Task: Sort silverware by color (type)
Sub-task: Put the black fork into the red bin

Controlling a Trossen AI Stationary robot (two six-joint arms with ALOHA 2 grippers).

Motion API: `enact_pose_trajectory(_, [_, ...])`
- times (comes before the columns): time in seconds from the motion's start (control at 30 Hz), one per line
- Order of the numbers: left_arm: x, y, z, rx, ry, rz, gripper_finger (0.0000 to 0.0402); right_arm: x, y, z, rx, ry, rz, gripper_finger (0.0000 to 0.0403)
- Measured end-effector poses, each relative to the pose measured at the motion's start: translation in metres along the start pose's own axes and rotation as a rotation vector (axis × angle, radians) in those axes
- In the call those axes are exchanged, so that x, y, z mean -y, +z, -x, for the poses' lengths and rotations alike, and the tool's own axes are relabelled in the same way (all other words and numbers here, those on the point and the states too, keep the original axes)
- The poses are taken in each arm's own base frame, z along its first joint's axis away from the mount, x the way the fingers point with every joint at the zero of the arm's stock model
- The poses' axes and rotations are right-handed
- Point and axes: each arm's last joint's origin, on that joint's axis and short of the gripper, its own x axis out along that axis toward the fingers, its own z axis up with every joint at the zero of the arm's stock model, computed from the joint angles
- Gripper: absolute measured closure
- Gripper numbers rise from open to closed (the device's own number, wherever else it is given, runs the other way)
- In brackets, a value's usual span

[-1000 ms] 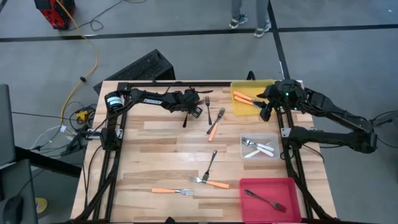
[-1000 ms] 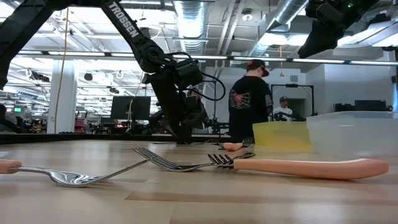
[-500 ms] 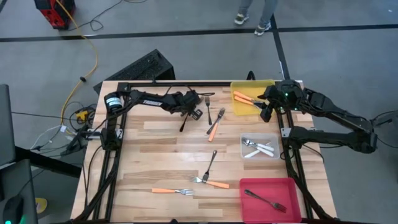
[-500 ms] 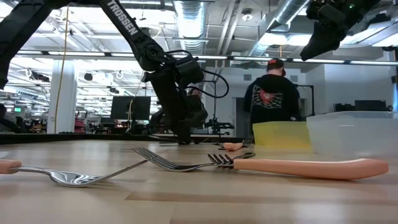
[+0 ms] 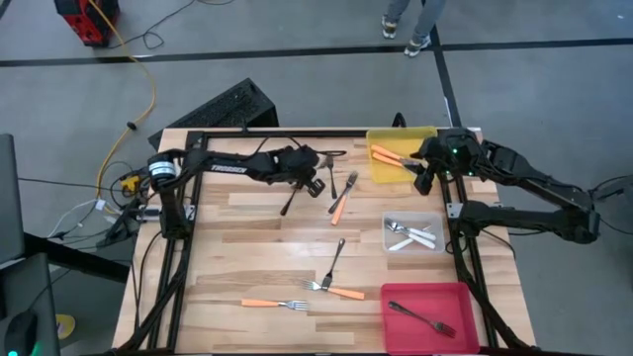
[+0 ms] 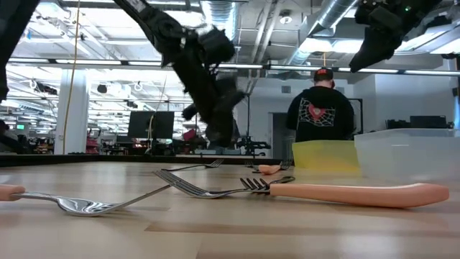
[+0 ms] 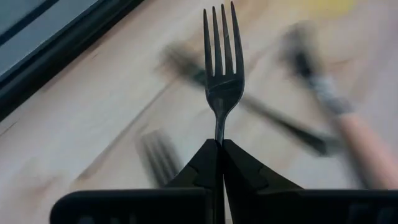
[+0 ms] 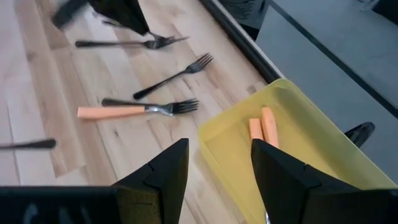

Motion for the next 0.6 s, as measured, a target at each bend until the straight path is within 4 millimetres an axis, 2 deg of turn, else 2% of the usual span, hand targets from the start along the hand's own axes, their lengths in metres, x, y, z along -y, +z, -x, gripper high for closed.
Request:
enact_pose_trajectory(0.17, [0.026, 0.012, 0.037, 0.137, -0.176, -0.097, 0.0401, -0.002, -0.009, -0.002, 0.014, 0.062, 0.055, 0.0204])
enact_pose_trajectory(0.33, [0.043, 0.029, 0.099, 0.343, -0.279, -0.155, 0.0401, -0.005, -0.017, 0.008, 0.082, 0.159, 0.069, 0.0204])
enact_pose_trajectory(0.5, [0.052, 0.03, 0.148, 0.454, -0.334, -0.195, 0.0401, -0.007, -0.029, 0.017, 0.21, 0.239, 0.045, 0.0204])
enact_pose_trajectory(0.6, [0.063, 0.025, 0.166, 0.491, -0.38, -0.232, 0.0401, -0.009, -0.036, 0.023, 0.341, 0.307, 0.016, 0.0204])
